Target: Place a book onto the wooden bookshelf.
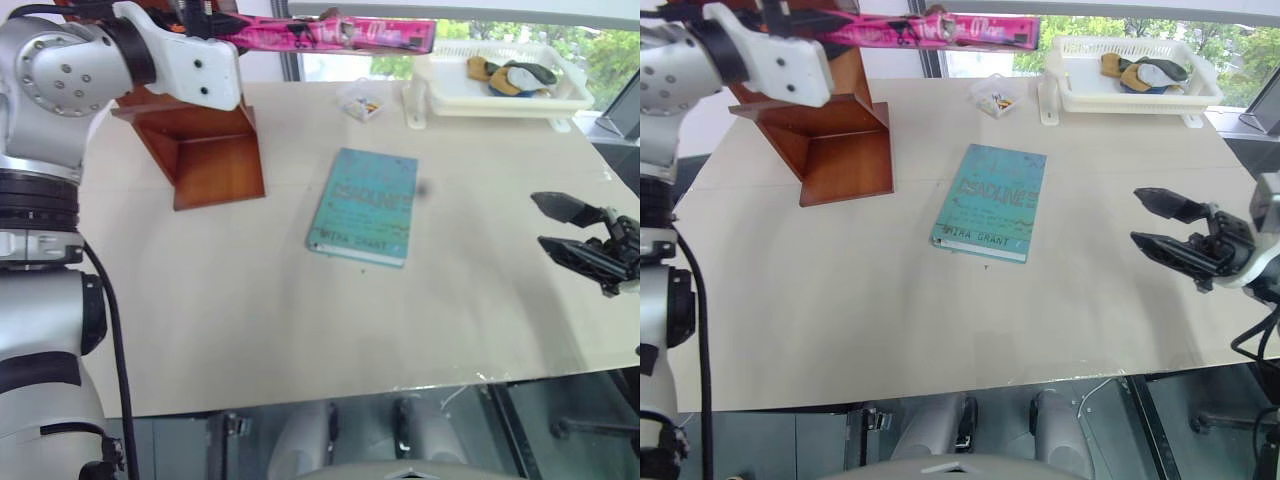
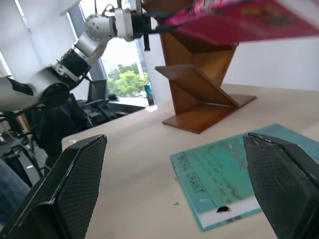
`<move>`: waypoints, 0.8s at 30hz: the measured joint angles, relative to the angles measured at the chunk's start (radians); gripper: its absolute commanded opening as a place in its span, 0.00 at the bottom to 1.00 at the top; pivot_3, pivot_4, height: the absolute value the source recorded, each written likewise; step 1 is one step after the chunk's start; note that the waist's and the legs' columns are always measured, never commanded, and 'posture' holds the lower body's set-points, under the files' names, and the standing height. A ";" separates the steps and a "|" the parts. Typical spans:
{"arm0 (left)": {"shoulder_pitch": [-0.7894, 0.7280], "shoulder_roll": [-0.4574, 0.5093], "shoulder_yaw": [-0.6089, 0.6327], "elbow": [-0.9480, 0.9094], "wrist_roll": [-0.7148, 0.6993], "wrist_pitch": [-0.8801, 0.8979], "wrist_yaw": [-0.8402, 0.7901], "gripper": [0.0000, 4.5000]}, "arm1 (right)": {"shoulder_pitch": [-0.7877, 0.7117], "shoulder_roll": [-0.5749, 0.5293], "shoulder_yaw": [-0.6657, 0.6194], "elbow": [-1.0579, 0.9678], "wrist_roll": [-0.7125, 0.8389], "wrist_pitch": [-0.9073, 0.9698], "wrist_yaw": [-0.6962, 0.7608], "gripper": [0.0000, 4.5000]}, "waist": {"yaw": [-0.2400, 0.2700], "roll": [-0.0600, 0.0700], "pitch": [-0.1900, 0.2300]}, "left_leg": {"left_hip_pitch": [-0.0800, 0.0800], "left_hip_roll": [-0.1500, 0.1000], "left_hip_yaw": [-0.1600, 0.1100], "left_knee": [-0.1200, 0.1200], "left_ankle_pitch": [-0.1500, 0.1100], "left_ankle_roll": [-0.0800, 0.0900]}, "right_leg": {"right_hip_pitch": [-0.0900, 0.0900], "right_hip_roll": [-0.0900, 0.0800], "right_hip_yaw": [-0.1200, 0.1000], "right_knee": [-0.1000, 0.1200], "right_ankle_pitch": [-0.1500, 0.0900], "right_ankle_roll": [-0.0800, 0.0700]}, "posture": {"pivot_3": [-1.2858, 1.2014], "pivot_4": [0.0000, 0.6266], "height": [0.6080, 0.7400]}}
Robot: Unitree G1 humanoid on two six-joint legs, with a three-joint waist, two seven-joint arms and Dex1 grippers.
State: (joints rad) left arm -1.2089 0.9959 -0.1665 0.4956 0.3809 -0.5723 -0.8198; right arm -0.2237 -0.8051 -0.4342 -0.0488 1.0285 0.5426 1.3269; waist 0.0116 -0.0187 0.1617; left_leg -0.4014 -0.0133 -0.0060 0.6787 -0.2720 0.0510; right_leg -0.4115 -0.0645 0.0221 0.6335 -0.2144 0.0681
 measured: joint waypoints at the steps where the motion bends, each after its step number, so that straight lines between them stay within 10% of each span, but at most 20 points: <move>1: 0.000 0.009 0.000 0.000 0.003 0.002 -0.005 0.06 | -0.006 -0.005 0.000 0.007 0.002 0.003 0.008 1.00 | 0.001 0.000 0.000 | 0.000 0.000 0.000 0.000 0.000 0.000 | 0.000 0.000 0.000 0.000 0.000 0.000 | 0.52 0.24 1.00; 24: 0.021 0.193 0.011 0.116 0.025 0.040 -0.061 0.06 | -0.175 -0.046 0.026 0.101 -0.013 0.083 0.112 1.00 | -0.001 0.000 0.001 | 0.000 0.001 0.000 0.002 0.000 0.000 | 0.000 0.001 0.000 0.003 0.000 0.000 | 0.52 0.24 1.00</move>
State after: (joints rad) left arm -1.1879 1.1886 -0.1555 0.6111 0.4062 -0.5319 -0.8803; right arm -0.3991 -0.8512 -0.4083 0.0518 1.0153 0.6258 1.4390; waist 0.0104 -0.0186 0.1623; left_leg -0.4016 -0.0123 -0.0057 0.6809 -0.2721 0.0511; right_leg -0.4119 -0.0639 0.0218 0.6361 -0.2145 0.0682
